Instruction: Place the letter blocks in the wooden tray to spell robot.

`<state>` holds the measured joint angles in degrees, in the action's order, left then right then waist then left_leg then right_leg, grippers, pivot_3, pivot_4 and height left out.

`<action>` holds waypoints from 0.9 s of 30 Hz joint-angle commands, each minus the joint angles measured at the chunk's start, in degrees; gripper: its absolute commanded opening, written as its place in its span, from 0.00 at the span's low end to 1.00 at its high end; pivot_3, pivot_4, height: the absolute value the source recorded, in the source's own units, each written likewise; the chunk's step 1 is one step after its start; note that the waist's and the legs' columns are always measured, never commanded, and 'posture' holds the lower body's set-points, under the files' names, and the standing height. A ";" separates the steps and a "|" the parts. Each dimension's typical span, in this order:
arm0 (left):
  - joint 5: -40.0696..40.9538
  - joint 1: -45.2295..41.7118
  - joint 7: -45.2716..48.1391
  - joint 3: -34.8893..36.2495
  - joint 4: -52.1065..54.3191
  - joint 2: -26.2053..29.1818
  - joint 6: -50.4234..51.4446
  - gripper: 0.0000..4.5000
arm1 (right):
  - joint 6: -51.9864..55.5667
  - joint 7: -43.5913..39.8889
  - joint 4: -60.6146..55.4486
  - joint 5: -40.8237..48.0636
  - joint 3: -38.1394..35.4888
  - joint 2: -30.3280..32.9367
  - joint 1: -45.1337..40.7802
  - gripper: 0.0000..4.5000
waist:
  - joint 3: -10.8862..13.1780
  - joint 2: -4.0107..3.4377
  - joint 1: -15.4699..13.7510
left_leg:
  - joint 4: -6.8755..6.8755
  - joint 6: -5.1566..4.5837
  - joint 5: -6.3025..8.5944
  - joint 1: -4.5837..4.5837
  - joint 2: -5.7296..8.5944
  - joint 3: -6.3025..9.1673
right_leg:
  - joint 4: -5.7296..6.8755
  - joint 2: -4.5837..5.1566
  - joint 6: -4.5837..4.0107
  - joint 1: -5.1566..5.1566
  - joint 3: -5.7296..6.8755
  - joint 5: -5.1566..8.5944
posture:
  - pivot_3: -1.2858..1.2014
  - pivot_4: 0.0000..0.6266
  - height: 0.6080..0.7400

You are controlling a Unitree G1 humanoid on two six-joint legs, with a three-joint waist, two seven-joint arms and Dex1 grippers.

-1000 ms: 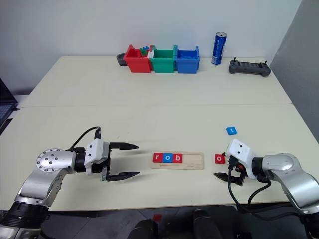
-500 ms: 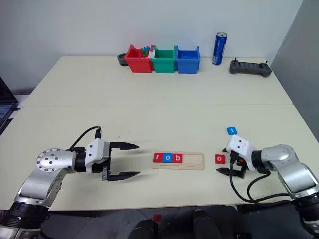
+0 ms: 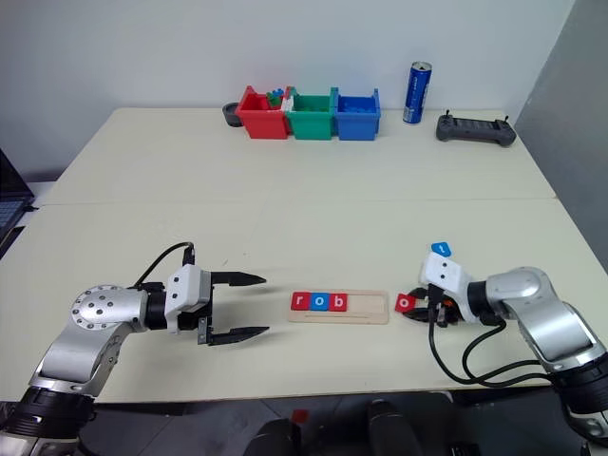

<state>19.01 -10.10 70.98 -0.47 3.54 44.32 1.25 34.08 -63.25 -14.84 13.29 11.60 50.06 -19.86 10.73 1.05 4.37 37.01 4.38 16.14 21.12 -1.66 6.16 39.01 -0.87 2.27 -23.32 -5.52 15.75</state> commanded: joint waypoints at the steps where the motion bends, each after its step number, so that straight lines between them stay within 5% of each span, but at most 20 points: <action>1: 0.34 0.01 -0.51 1.04 2.47 0.96 0.47 1.00 | 3.32 0.56 -7.29 0.22 3.38 -2.01 -3.67 0.32 | 0.00 0.00 0.03 | 0.00 0.00 0.00 -0.01 0.00 0.00 | 0.00 0.00 0.00 0.00 0.00 0.00 | 0.52 0.24 1.00; 9: 1.03 -1.03 -1.28 0.83 3.14 0.12 2.14 1.00 | 9.23 4.57 -4.89 -3.53 11.10 -8.20 -10.43 0.32 | 0.00 0.00 -0.23 | 0.02 0.01 0.00 0.01 0.01 0.02 | -0.01 0.02 -0.07 0.01 0.02 -0.04 | 0.52 0.24 1.00; 27: 0.79 -0.08 -2.17 0.72 4.18 0.04 2.03 1.00 | 6.42 2.96 1.03 -6.16 13.41 -9.73 -13.42 0.32 | 0.00 0.00 -0.25 | -0.01 0.00 0.00 0.00 0.01 0.04 | -0.01 0.02 -0.08 0.01 0.05 -0.05 | 0.52 0.24 1.00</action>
<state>19.16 -10.28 69.27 -0.41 5.40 44.27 3.40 41.60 -59.64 -13.06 7.45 25.10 40.06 -32.13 10.73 1.05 4.12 37.00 4.38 16.14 21.12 -1.65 6.20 39.00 -0.85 2.18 -23.31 -5.47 15.70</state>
